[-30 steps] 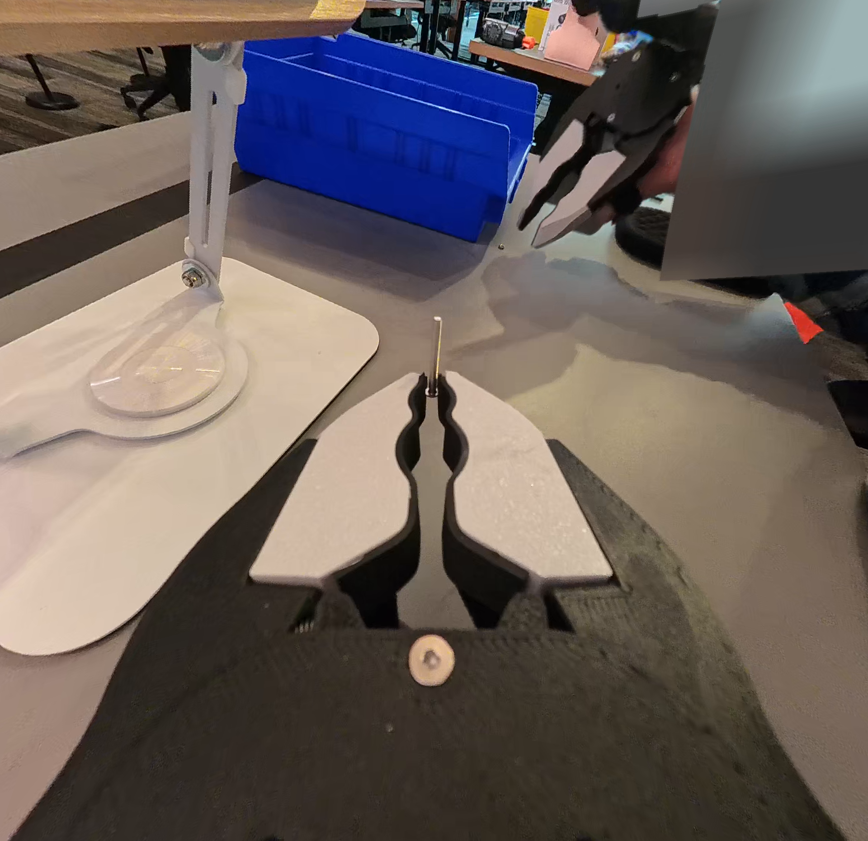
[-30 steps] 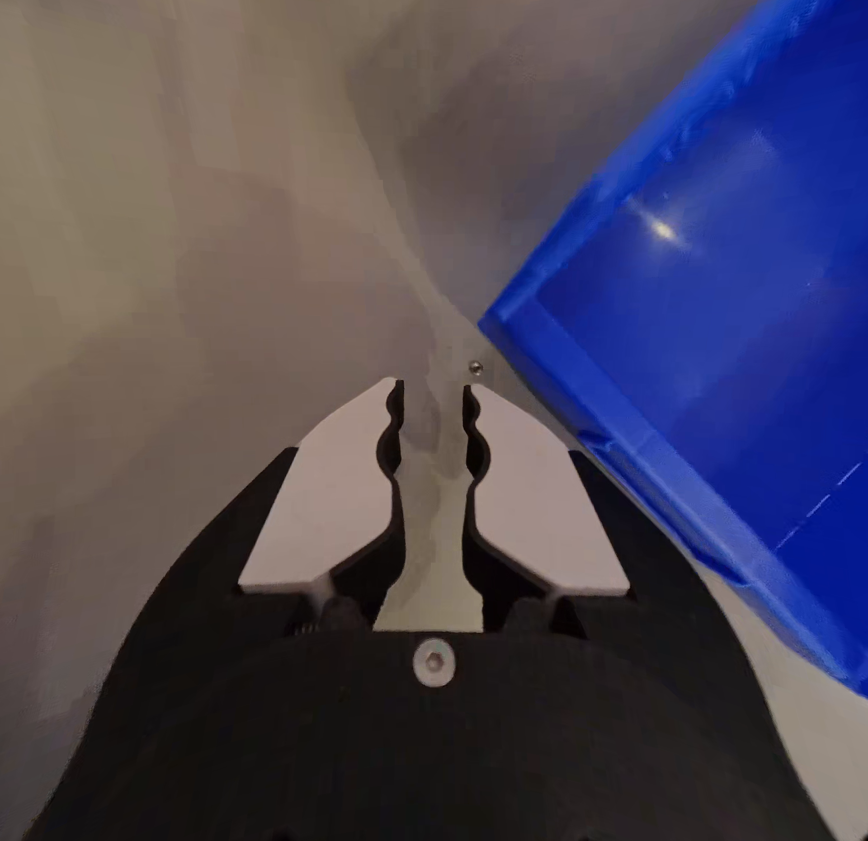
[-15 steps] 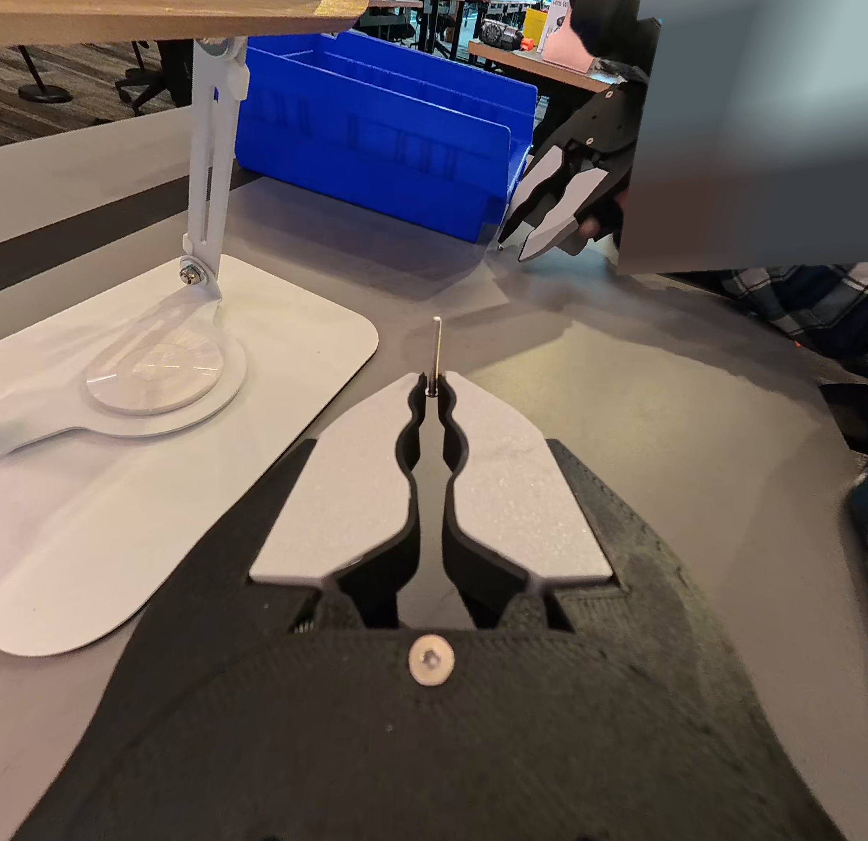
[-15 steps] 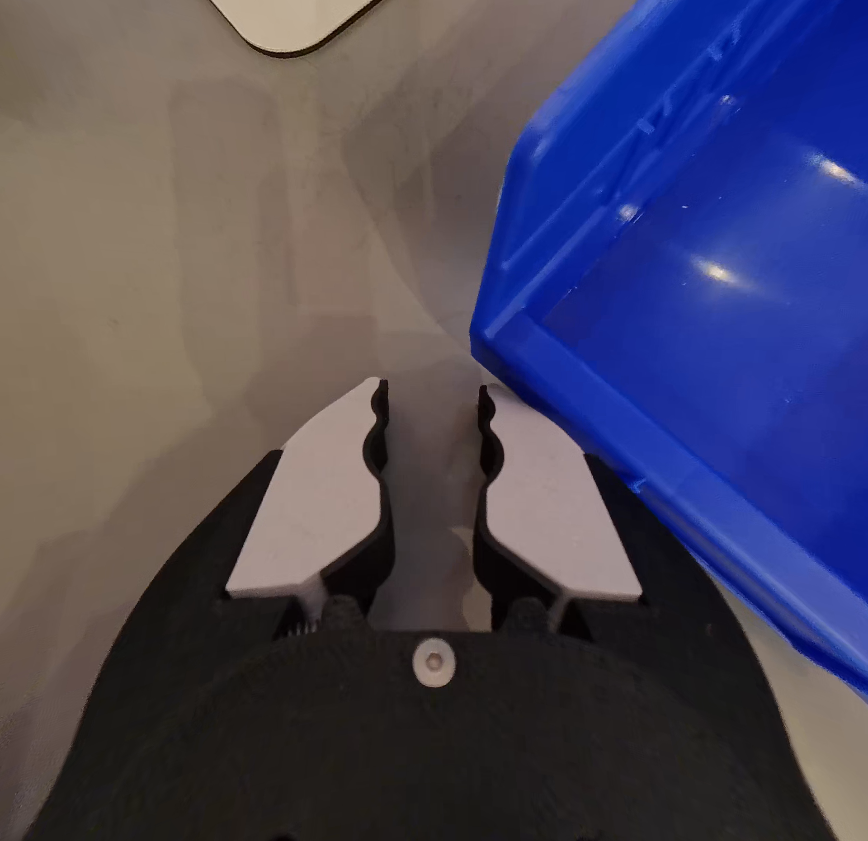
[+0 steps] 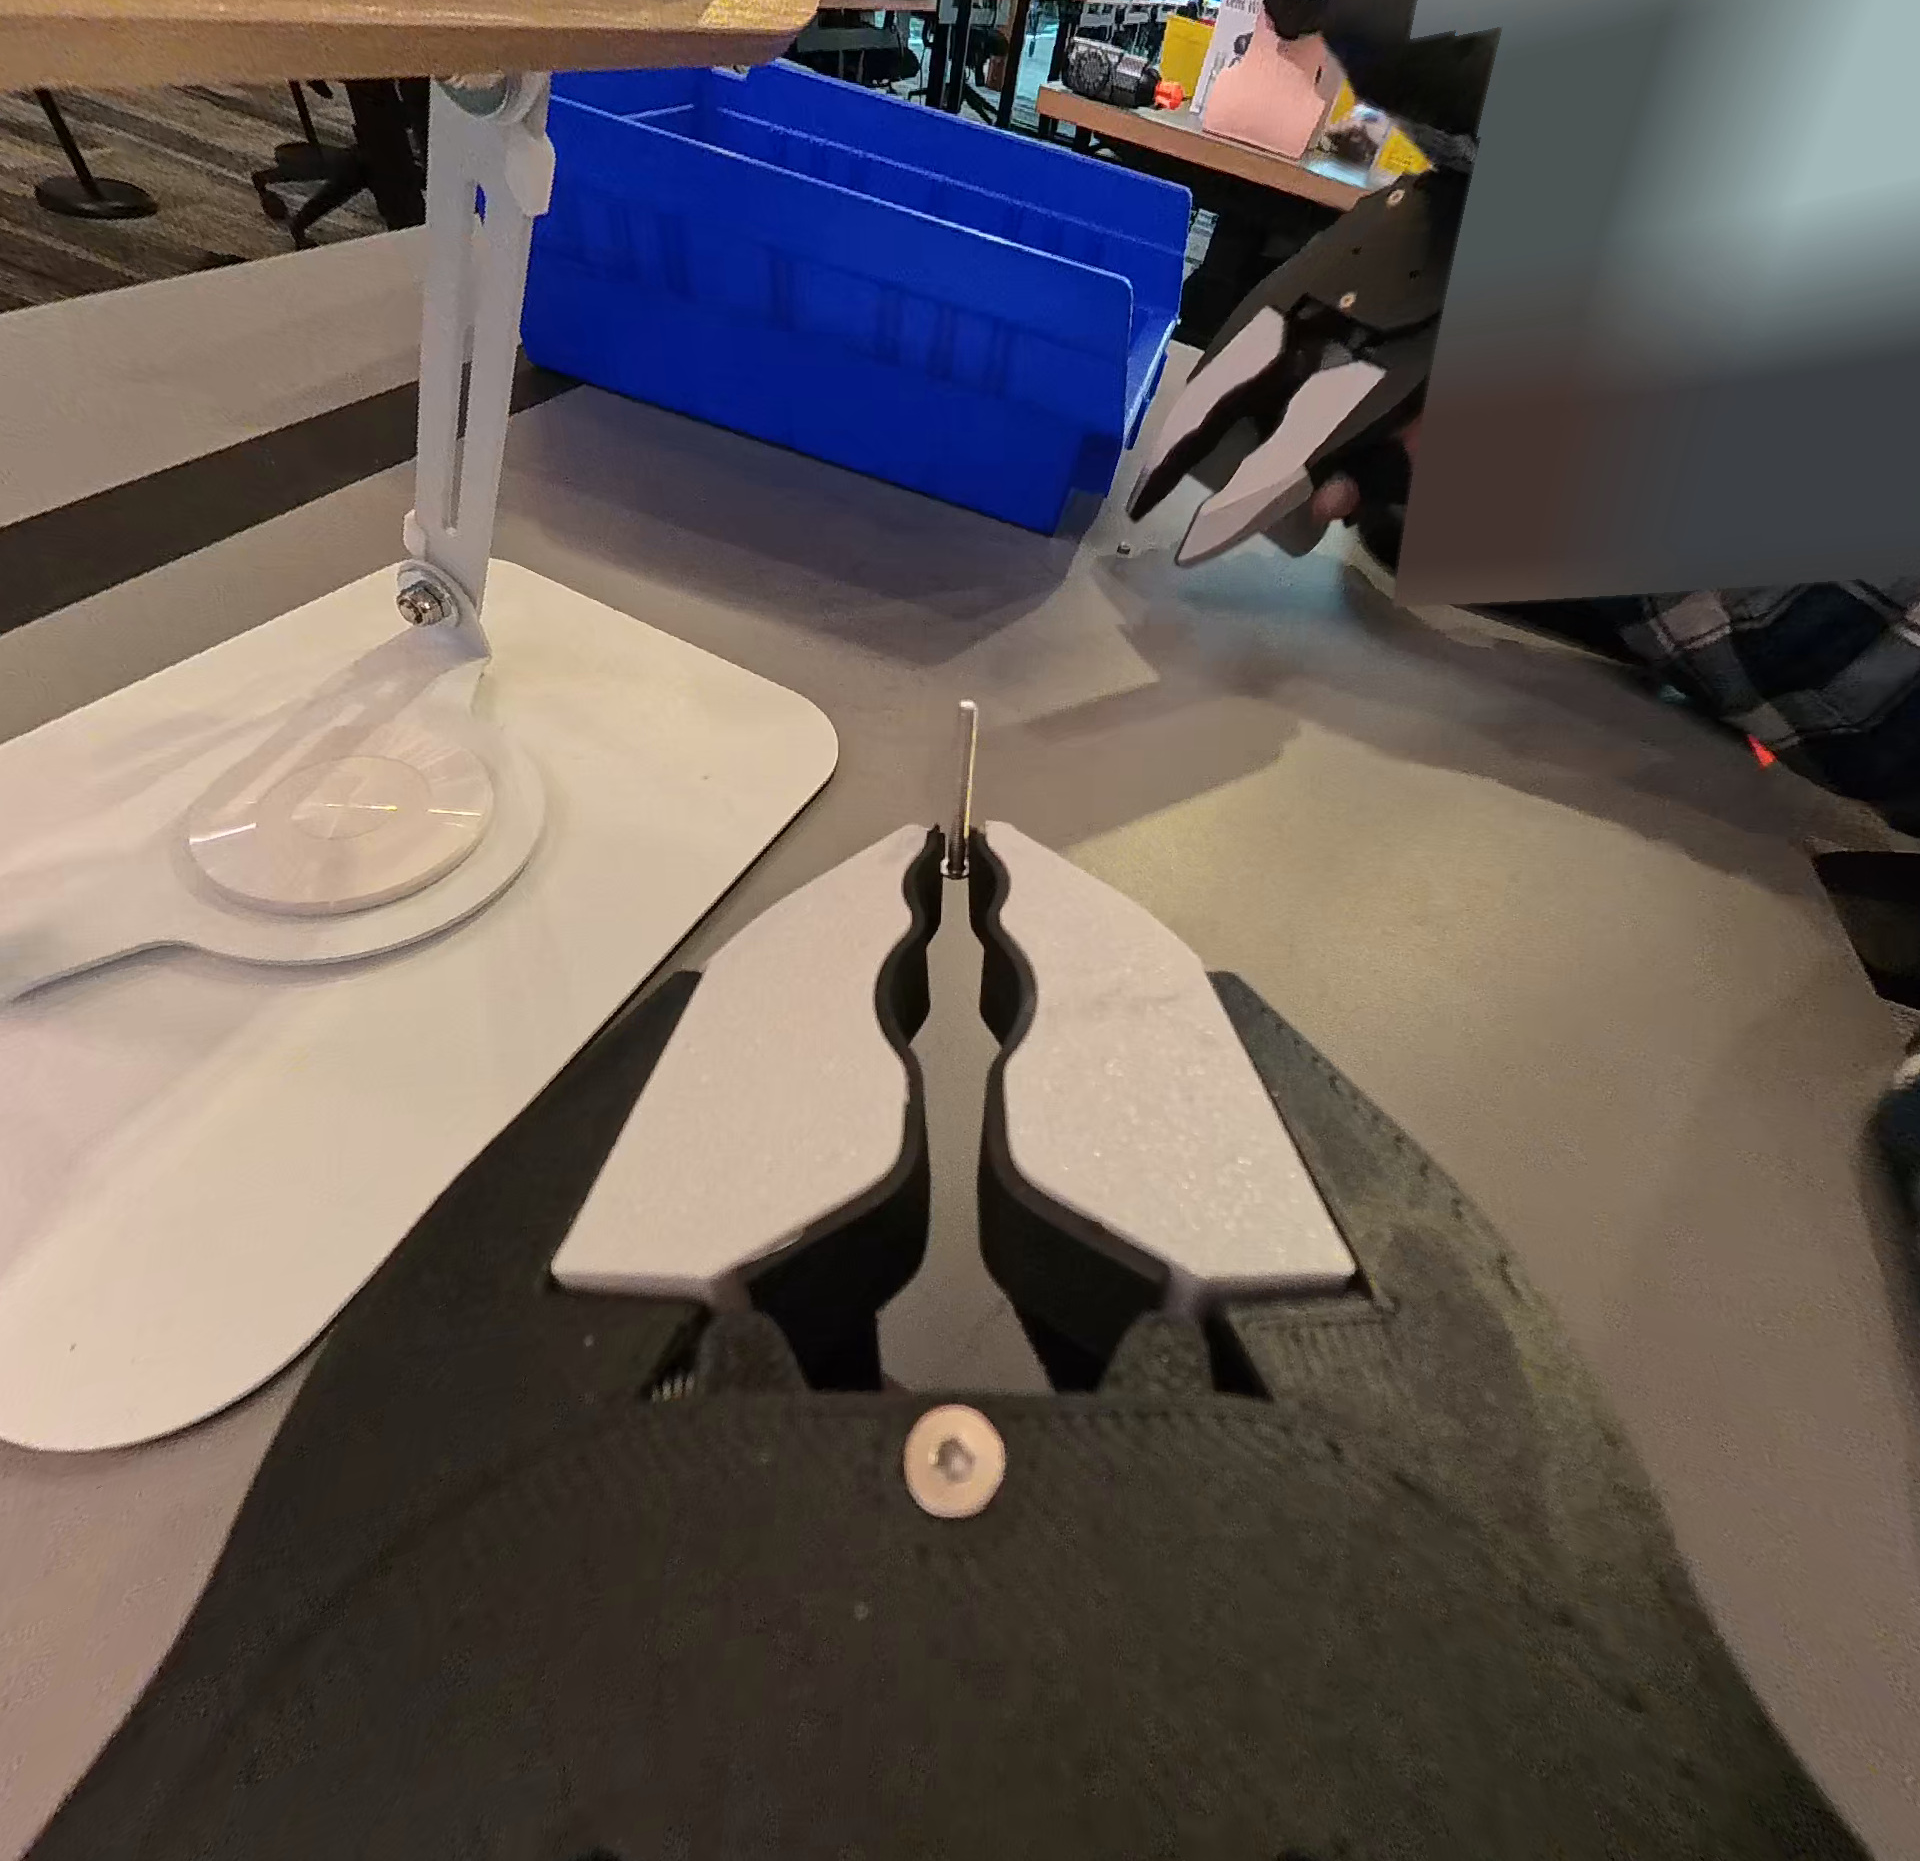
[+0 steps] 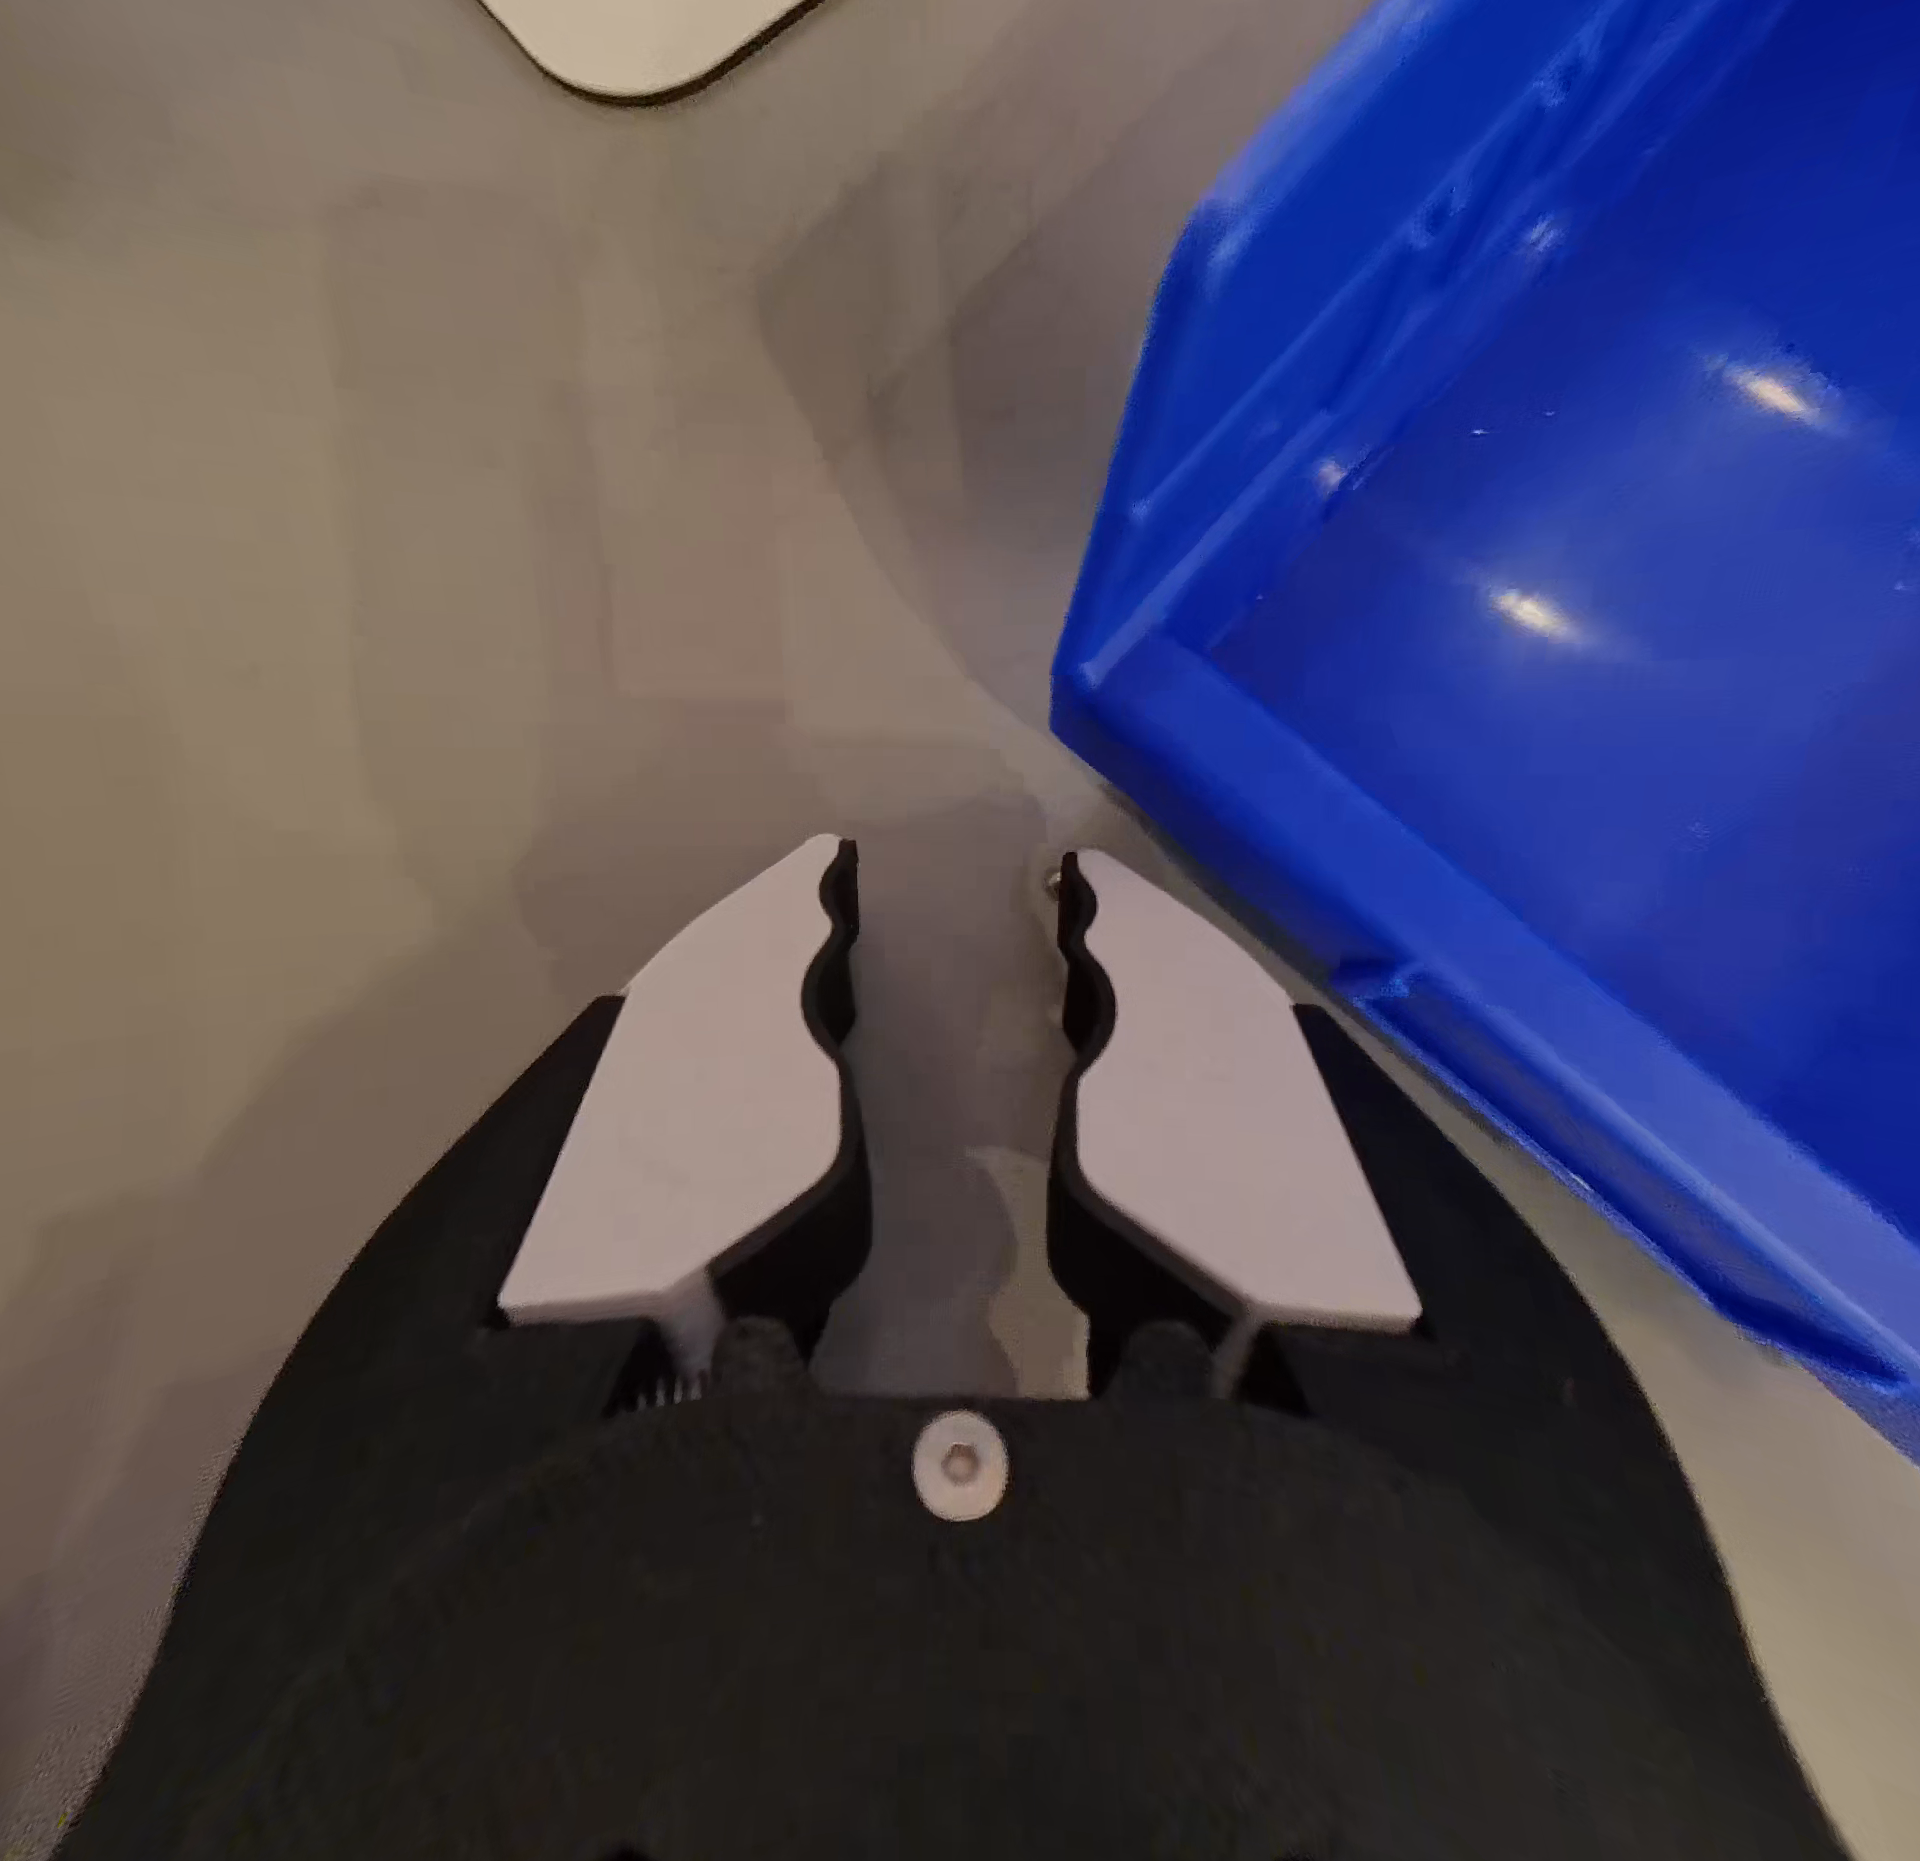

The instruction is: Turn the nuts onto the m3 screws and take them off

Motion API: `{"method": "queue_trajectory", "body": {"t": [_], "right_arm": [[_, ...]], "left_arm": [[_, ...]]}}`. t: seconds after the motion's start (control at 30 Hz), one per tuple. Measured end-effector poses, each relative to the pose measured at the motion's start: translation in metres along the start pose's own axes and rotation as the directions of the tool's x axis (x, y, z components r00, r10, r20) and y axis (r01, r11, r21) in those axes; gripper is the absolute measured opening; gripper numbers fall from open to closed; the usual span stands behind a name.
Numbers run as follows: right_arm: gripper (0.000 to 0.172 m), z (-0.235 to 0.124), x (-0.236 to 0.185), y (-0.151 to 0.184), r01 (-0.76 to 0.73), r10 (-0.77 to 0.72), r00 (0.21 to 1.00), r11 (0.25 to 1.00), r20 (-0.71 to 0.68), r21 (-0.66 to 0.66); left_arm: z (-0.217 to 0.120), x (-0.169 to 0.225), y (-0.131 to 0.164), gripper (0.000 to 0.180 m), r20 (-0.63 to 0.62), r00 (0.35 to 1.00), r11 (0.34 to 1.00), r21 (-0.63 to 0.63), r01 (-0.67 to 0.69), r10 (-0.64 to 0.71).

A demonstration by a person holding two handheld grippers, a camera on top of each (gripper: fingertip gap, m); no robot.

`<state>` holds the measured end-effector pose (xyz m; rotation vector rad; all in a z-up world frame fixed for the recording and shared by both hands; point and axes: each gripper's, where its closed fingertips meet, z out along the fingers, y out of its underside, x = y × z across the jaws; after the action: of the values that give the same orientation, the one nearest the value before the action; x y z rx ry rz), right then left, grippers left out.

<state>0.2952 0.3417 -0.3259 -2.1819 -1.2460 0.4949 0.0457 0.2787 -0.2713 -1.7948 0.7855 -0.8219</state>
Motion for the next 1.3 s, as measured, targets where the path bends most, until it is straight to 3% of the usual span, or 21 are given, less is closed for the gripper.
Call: {"method": "queue_trajectory", "body": {"t": [0.53, 0.77, 1.3], "right_arm": [[0.038, 0.009, -0.003, 0.006, -0.002, 0.003, 0.999, 1.000, 0.041, -0.025], [0.035, 0.009, -0.037, 0.007, 0.025, -0.021, 0.992, 0.999, 0.128, -0.026], [0.021, 0.011, -0.033, 0.011, 0.162, -0.152, 0.985, 0.975, 0.077, -0.151]], "left_arm": [[0.000, -0.001, 0.000, 0.004, 0.003, 1.000, 1.000, -0.001, 0.001, -0.001], [0.000, 0.000, 0.000, 0.004, 0.003, 1.000, 1.000, -0.002, -0.002, 0.002], [0.000, 0.000, 0.000, 0.004, 0.001, 1.000, 1.000, -0.004, 0.001, -0.001]]}}
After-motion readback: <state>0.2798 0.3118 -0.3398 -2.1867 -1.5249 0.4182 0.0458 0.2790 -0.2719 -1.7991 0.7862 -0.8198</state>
